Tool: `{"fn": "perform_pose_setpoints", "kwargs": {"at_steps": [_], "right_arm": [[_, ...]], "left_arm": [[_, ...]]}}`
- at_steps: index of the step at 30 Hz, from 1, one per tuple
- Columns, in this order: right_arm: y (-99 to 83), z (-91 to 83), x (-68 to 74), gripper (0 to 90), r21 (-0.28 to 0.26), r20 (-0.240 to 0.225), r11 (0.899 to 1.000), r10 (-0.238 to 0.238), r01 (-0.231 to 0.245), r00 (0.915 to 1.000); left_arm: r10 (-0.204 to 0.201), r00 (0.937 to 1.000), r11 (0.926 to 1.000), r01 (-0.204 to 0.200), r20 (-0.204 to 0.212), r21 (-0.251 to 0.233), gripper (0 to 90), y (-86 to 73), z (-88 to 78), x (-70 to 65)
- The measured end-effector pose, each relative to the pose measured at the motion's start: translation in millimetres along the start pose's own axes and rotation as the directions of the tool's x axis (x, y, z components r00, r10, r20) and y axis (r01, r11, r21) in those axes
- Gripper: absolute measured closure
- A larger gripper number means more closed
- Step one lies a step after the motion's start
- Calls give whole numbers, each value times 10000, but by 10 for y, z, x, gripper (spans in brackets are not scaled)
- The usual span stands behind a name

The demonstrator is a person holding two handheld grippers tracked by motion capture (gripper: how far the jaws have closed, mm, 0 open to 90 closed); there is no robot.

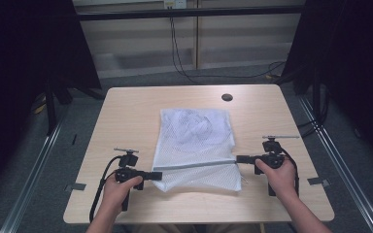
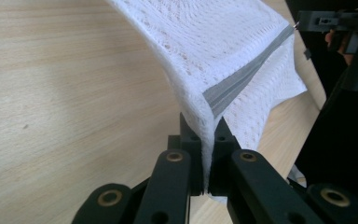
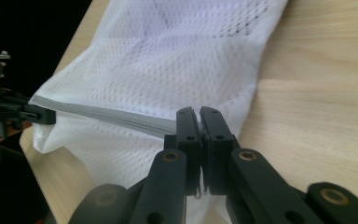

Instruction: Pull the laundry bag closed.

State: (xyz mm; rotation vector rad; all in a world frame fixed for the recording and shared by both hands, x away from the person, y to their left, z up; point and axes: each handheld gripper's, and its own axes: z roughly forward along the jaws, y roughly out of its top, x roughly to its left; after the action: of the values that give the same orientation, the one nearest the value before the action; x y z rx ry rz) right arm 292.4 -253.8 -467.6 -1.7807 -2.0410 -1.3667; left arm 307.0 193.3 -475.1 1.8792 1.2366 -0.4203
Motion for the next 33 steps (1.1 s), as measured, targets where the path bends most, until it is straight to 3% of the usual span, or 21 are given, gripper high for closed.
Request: {"fn": "perform_pose_setpoints", "kwargs": {"at_steps": [8, 10, 14, 18, 21, 22, 26, 27, 30, 31, 33], "right_arm": [[-18, -8, -25, 872, -31, 22, 10000, 67, -67, 10000], [-20, -13, -1, 871, -59, 77, 9999, -122, 122, 9999], [-24, -9, -2, 870, -59, 103, 9999, -155, 155, 9998], [-32, -7, 13, 865, -200, 104, 9989, -411, 413, 9991], [-32, -14, 12, 855, -253, 100, 9988, -416, 419, 9991], [-29, -23, 13, 795, -446, 121, 9976, -520, 525, 9986], [-31, -38, 21, 750, -565, 151, 9959, -694, 701, 9975], [-40, -43, 38, 686, -743, 352, 9919, -1003, 1027, 9943], [-44, -53, 41, 608, -852, 520, 9879, -1252, 1293, 9908], [-46, -55, 42, 593, -880, 572, 9874, -1264, 1312, 9903], [-51, -66, 42, 555, -988, 730, 9837, -1433, 1501, 9870]], "left_arm": [[3, 10000, 10000, -3, -13, -8, 885, -3, 7, -6], [310, 9995, 9995, -310, -104, -12, 885, -2, 5, -18], [379, 9993, 9992, -380, -36, -131, 867, -4, 3, -22], [459, 9989, 9983, -461, -62, -358, 768, -17, -16, -25], [687, 9976, 9973, -688, -22, -241, 707, -10, -30, -25], [683, 9977, 9970, -682, 10, -360, 650, -15, -29, -30], [767, 9969, 9957, -776, -199, -509, 561, -18, -45, -31], [920, 9953, 9923, -941, -294, -799, 512, -15, -65, -20], [967, 9950, 9912, -984, -235, -885, 441, -16, -78, -13], [1116, 9925, 9872, -1166, -504, -1093, 415, -23, -83, -10], [1179, 9912, 9850, -1244, -599, -1197, 381, -24, -94, -2]]}}
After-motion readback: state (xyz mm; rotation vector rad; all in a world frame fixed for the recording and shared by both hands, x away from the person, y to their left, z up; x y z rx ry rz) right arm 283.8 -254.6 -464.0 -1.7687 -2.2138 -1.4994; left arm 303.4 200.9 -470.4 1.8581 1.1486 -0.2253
